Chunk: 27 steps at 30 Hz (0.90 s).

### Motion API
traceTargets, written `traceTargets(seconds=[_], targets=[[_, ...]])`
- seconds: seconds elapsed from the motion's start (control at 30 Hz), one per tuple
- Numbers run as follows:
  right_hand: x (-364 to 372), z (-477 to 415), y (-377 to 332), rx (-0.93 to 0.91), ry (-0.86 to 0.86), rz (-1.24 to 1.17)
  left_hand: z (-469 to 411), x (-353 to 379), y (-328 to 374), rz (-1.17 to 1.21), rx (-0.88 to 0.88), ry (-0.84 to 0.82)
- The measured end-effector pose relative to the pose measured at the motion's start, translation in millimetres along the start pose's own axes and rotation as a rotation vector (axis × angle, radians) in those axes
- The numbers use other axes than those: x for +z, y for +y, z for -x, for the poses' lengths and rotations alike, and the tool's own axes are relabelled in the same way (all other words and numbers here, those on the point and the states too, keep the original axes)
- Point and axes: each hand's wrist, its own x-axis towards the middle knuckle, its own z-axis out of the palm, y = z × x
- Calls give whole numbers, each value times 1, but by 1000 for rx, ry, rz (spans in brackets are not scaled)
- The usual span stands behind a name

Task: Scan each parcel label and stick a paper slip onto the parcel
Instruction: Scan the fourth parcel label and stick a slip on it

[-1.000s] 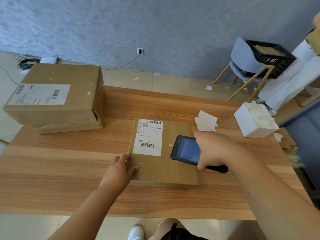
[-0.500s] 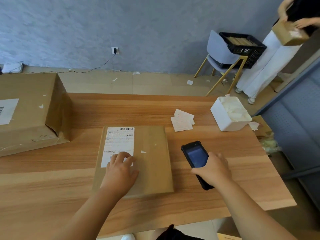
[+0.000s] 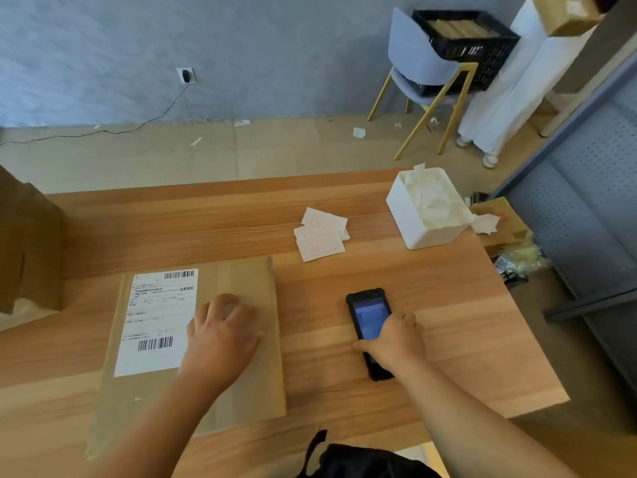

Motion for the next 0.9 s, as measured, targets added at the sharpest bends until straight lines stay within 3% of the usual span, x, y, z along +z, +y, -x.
traceTargets(seconds=[0.17,0.33,0.57,0.9], targets=[[-1,-20,-1,-33,-42,87,-17,2,5,21,-58,24],[-26,-57,-29,-152,127,29,-38,1,6,40,-137,62],[-52,-107,-94,-233,28,-119,-51,-2,2,7,-175,37],[-34,-141,-117,-104,-62,-329,-47,1,3,23,-208,37]])
